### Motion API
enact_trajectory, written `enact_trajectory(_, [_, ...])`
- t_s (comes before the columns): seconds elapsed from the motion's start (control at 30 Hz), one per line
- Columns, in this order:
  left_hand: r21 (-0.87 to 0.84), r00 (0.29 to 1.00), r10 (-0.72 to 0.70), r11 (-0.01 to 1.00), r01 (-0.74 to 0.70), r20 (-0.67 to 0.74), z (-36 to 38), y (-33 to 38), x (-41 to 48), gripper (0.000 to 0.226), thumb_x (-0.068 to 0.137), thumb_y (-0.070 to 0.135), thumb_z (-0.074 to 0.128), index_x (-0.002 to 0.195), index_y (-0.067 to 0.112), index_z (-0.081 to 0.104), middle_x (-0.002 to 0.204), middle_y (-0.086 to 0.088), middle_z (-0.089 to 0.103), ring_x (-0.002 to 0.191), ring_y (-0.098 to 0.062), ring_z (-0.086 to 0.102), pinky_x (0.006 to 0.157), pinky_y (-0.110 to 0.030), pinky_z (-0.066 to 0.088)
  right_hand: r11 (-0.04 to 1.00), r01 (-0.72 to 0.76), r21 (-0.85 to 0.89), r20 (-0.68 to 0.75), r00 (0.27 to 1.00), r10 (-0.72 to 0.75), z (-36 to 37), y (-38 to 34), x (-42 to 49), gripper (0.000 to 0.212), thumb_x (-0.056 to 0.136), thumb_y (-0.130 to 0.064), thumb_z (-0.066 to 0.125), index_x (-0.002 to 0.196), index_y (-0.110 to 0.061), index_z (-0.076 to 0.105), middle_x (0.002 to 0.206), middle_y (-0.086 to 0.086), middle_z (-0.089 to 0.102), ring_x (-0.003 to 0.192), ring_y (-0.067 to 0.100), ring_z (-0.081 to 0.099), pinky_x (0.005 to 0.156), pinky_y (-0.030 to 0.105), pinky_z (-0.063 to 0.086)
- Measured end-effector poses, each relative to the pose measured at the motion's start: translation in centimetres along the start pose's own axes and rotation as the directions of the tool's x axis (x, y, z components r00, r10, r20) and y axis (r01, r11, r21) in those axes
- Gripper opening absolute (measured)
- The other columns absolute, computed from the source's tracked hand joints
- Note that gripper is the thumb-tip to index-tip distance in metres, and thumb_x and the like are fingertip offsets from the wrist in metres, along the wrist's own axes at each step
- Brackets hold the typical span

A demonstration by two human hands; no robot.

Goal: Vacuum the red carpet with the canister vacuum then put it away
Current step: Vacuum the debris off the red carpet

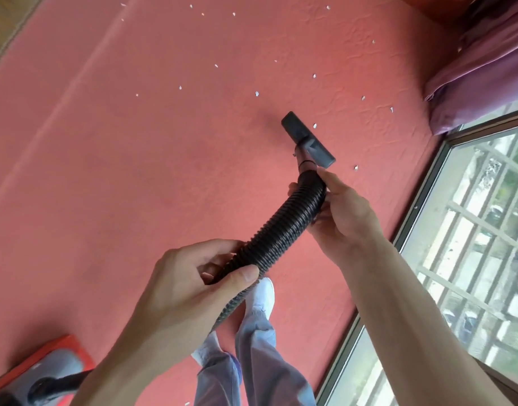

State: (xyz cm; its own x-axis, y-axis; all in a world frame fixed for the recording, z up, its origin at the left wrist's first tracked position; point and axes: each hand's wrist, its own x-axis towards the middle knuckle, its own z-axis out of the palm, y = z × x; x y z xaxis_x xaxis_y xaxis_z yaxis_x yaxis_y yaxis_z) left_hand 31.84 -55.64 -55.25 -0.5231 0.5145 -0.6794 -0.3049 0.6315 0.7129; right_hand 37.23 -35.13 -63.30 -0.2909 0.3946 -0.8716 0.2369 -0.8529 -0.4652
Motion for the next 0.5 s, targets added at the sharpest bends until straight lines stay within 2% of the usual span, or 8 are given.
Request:
enact_trajectory(0.07, [0.015, 0.998, 0.049, 0.999, -0.049, -0.029, -0.5, 2.2, -0.2, 0.020, 0.083, 0.030, 0.079, 0.089, 0.049, 0.076, 0.083, 0.010, 0.077, 0.082, -0.010, 0.073, 0.079, -0.032, 0.054, 0.999, 0.023, 0.029, 0.029, 0.999, -0.024, 0.3, -1.4, -0.2, 0.036, 0.092, -0.027, 0.062, 0.115, 0.001, 0.060, 0.098, 0.020, 0.049, 0.089, 0.028, 0.043, 0.073, 0.035, 0.049])
enact_trajectory(0.17, [-0.010, 0.990, 0.122, 0.992, -0.123, -0.072, -0.5, 5.3, -0.3, 0.016, 0.071, 0.044, 0.077, 0.085, 0.051, 0.076, 0.082, 0.007, 0.078, 0.083, -0.018, 0.075, 0.085, -0.047, 0.059, 0.997, 0.033, 0.073, 0.082, 0.996, -0.039, 0.8, -3.7, -0.1, 0.035, 0.090, -0.030, 0.062, 0.116, -0.007, 0.057, 0.101, 0.016, 0.044, 0.077, 0.023, 0.045, 0.065, 0.028, 0.045])
enact_trajectory(0.3, [-0.156, 0.983, 0.167, 0.972, -0.177, -0.074, 0.5, 8.9, 0.1, 0.016, 0.070, 0.043, 0.075, 0.081, 0.034, 0.081, 0.087, -0.018, 0.076, 0.088, -0.045, 0.070, 0.079, -0.066, 0.055, 0.994, 0.046, 0.096, 0.113, 0.992, -0.057, 1.3, -6.7, -0.2, 0.072, 0.076, -0.034, 0.074, 0.132, 0.004, 0.052, 0.107, 0.013, 0.040, 0.093, 0.023, 0.038, 0.083, 0.035, 0.036])
enact_trajectory(0.37, [-0.178, 0.985, 0.164, 0.969, -0.171, -0.054, 0.7, 10.2, 0.2, 0.021, 0.072, 0.041, 0.079, 0.081, 0.022, 0.082, 0.086, -0.023, 0.075, 0.081, -0.045, 0.071, 0.071, -0.063, 0.055, 0.998, 0.062, 0.022, 0.156, 0.986, -0.065, 1.5, -7.8, -0.4, 0.092, 0.040, -0.038, 0.094, 0.116, 0.003, 0.060, 0.105, 0.015, 0.043, 0.095, 0.024, 0.039, 0.085, 0.037, 0.036])
enact_trajectory(0.4, [-0.192, 0.986, 0.160, 0.967, -0.166, -0.044, 0.7, 10.7, 0.3, 0.023, 0.073, 0.039, 0.082, 0.080, 0.017, 0.081, 0.084, -0.024, 0.075, 0.073, -0.042, 0.073, 0.066, -0.059, 0.057, 0.998, 0.068, 0.008, 0.180, 0.981, -0.068, 1.4, -8.3, -0.3, 0.098, 0.020, -0.037, 0.095, 0.105, -0.001, 0.063, 0.102, 0.016, 0.046, 0.093, 0.025, 0.041, 0.085, 0.037, 0.037])
enact_trajectory(0.43, [-0.214, 0.988, 0.149, 0.965, -0.153, -0.031, 0.8, 11.0, 0.3, 0.025, 0.076, 0.037, 0.083, 0.080, 0.013, 0.081, 0.080, -0.023, 0.075, 0.064, -0.035, 0.070, 0.059, -0.052, 0.057, 0.998, 0.065, 0.003, 0.200, 0.978, -0.064, 1.3, -8.5, -0.3, 0.099, 0.009, -0.036, 0.094, 0.098, -0.005, 0.062, 0.098, 0.015, 0.047, 0.091, 0.025, 0.043, 0.084, 0.036, 0.039])
enact_trajectory(0.47, [-0.240, 0.991, 0.133, 0.962, -0.132, -0.015, 0.7, 11.0, 0.2, 0.027, 0.078, 0.036, 0.082, 0.079, 0.009, 0.080, 0.075, -0.021, 0.073, 0.059, -0.028, 0.064, 0.054, -0.044, 0.053, 0.998, 0.059, -0.002, 0.215, 0.975, -0.058, 1.3, -8.6, -0.6, 0.099, 0.010, -0.036, 0.094, 0.098, -0.006, 0.060, 0.096, 0.014, 0.048, 0.089, 0.025, 0.047, 0.083, 0.036, 0.043])
enact_trajectory(0.5, [-0.266, 0.993, 0.116, 0.958, -0.111, 0.004, 0.6, 10.9, 0.1, 0.030, 0.080, 0.035, 0.080, 0.079, 0.006, 0.079, 0.070, -0.019, 0.070, 0.057, -0.024, 0.059, 0.052, -0.038, 0.048, 0.999, 0.043, -0.030, 0.215, 0.976, -0.036, 1.5, -8.5, -1.2, 0.095, 0.021, -0.038, 0.095, 0.103, -0.007, 0.057, 0.094, 0.014, 0.049, 0.088, 0.025, 0.050, 0.083, 0.035, 0.047])
